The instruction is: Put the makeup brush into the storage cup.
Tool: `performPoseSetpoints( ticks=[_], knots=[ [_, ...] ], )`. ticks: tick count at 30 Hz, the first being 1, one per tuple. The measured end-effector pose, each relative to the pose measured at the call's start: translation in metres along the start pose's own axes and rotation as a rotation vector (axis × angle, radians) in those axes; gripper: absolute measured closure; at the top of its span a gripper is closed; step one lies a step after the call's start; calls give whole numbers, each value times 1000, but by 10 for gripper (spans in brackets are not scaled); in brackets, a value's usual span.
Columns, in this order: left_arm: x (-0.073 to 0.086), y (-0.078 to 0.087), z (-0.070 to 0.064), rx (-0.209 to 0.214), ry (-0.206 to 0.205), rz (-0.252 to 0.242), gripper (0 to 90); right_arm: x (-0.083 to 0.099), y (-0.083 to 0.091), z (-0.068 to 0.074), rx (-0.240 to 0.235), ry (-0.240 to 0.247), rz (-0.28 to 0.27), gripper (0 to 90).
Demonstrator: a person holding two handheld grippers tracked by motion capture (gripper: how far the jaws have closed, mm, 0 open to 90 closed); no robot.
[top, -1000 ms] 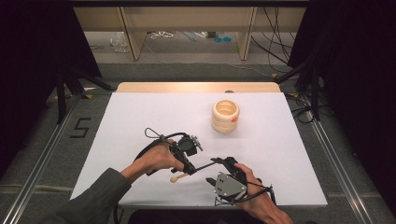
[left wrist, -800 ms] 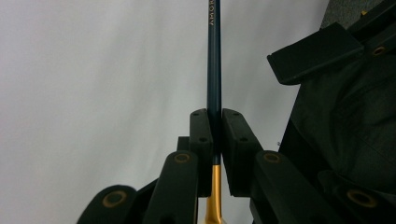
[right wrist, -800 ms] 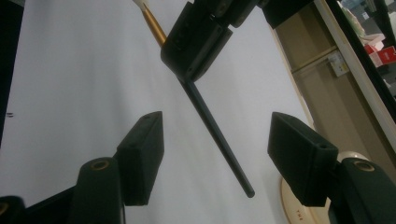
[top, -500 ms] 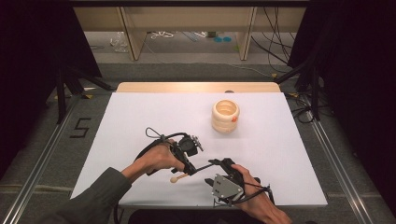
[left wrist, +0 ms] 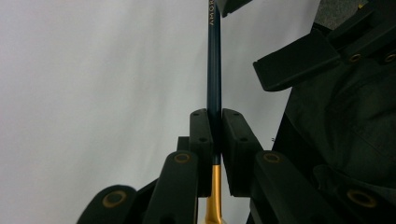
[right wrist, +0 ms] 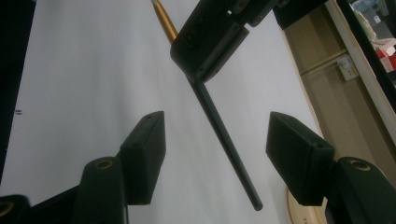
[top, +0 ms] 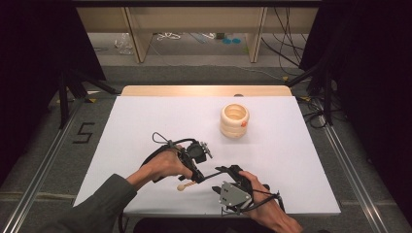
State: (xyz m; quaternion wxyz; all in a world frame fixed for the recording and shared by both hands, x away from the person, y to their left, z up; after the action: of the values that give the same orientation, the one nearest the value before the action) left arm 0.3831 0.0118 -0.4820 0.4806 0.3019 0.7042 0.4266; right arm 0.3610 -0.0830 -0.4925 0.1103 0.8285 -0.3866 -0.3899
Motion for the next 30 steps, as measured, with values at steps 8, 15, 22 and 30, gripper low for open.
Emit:
performPoseSetpoints(
  ticks=[8,15,22,30],
  knots=[
    [-3,-1,-4,11,-10,10,831,-1,-2,3,-12,34,19,421],
    [-6,-1,-8,24,-17,11,831,-2,-3,2,-8,79,24,449],
    [-7,-1,-9,27,-16,7,831,0,-5,3,-18,67,38,482],
    [-10,-2,-11,42,-13,4,831,0,-6,3,-19,93,44,538]
  ],
)
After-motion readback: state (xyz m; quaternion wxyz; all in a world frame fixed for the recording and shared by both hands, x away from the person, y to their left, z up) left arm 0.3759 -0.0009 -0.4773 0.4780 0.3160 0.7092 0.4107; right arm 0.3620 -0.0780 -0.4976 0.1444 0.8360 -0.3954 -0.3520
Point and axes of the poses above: each handheld gripper's, and its own axes: y roughly backward along the jaws, x roughly out of its underside, z roughly to its left, the point moved 9 cm from there along -y, roughly forward along the jaws, and after that the axes turned 6 degrees about -z, right-handed, at the moved point
